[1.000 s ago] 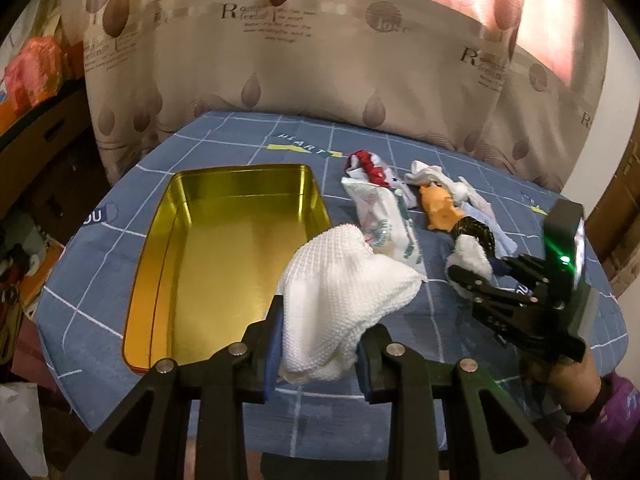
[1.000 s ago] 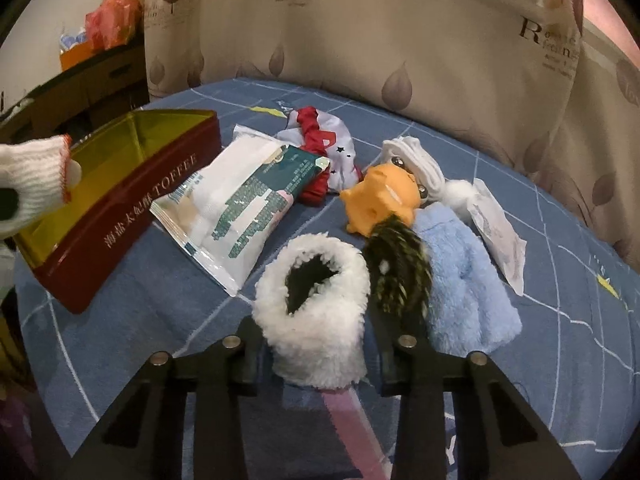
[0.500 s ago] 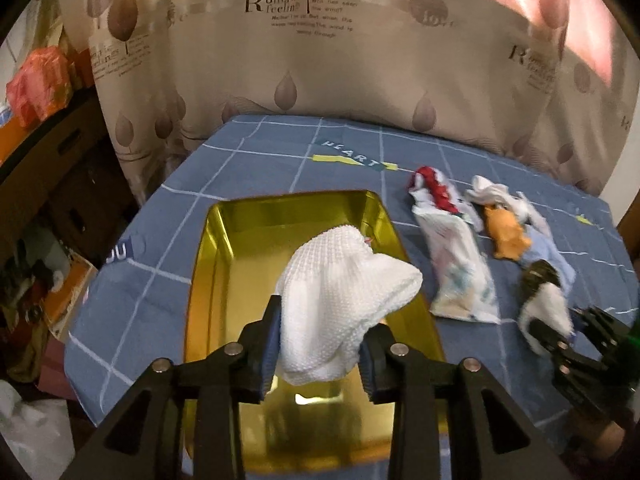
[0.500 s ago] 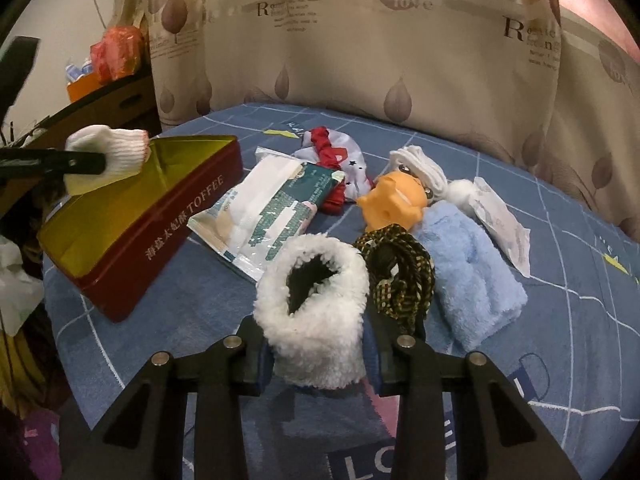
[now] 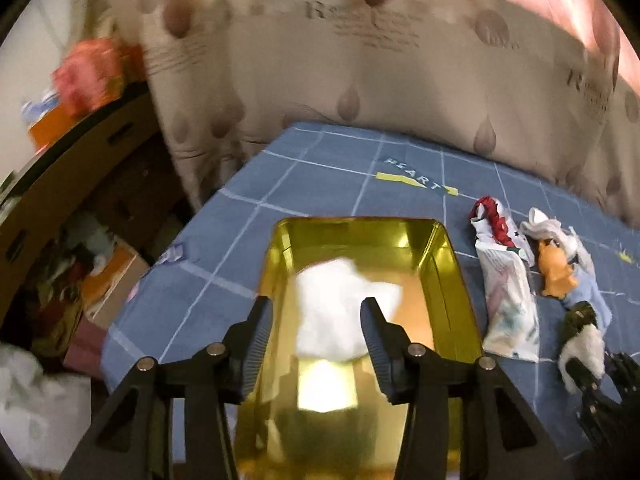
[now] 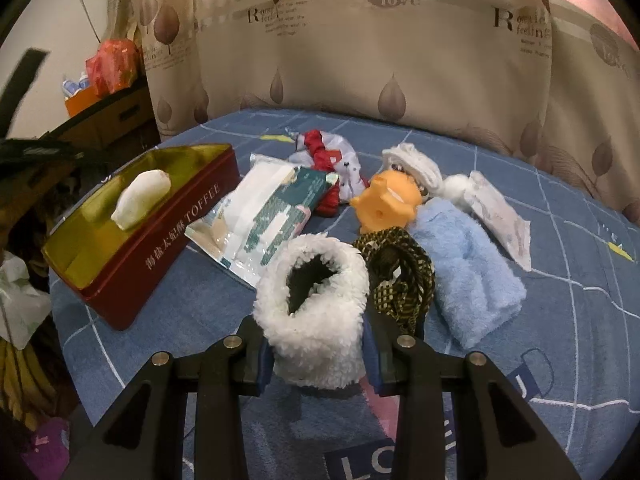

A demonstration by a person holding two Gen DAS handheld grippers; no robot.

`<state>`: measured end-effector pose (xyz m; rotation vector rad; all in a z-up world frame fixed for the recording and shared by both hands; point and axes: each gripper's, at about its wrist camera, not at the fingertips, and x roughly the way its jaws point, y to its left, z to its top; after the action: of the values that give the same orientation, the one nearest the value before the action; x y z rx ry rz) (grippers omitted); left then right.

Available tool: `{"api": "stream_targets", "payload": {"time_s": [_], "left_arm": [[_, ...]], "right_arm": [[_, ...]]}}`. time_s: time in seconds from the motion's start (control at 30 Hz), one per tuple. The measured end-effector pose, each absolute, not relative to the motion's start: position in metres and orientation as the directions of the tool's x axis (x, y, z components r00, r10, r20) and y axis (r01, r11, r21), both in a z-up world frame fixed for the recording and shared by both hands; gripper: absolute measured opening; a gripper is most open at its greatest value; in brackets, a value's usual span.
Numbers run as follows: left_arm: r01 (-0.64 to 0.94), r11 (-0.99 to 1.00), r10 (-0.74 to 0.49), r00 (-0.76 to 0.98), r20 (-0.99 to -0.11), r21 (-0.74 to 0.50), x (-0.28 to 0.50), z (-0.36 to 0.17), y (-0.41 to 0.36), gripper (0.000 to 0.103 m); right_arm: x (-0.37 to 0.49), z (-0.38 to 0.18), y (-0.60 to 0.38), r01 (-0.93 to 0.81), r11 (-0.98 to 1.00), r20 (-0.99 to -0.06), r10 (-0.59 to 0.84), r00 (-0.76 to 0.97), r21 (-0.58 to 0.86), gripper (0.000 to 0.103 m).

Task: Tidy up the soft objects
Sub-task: 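Release the white towel in the tray while the right tool drops the slipper there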

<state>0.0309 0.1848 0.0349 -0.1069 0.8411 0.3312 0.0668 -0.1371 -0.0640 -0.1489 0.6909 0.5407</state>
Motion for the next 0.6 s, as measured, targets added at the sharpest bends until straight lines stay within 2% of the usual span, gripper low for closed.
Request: {"api": "stream_targets", "payload": {"time_s": [0.07, 0.2, 0.33, 0.6], "left_arm": [[-0.328, 0.945, 0.215, 0.636, -0.741, -0.007, 0.006, 0.040, 0.184, 0.057], [-0.346, 0.938, 0.231, 0.640, -0.732, -0.006, -0.041, 0.038, 0.173, 0.058], [-0.368, 0.929, 0.237, 0.642, -0.729, -0.022, -0.060, 0.028, 0.171, 0.058], [-0.390, 0.921, 0.263, 0.626, -0.734, -0.003, -0.059, 0.017, 0.184, 0.058]], "right_arm": [[0.063, -0.052, -0.132, -0.550, 0.831, -0.626, 0.473, 0.620, 0.083, 0.033], [0.053, -0.005, -0.095, -0.666, 0.734, -0.571, 0.606, 0.554, 0.132, 0.033], [0.057, 0.017, -0.025, -0.764, 0.627, -0.599, 0.674, 0.433, 0.153, 0.034], [0.114, -0.009, 0.085, -0.781, 0.617, -0.731, 0.575, 0.366, 0.094, 0.035]]}}
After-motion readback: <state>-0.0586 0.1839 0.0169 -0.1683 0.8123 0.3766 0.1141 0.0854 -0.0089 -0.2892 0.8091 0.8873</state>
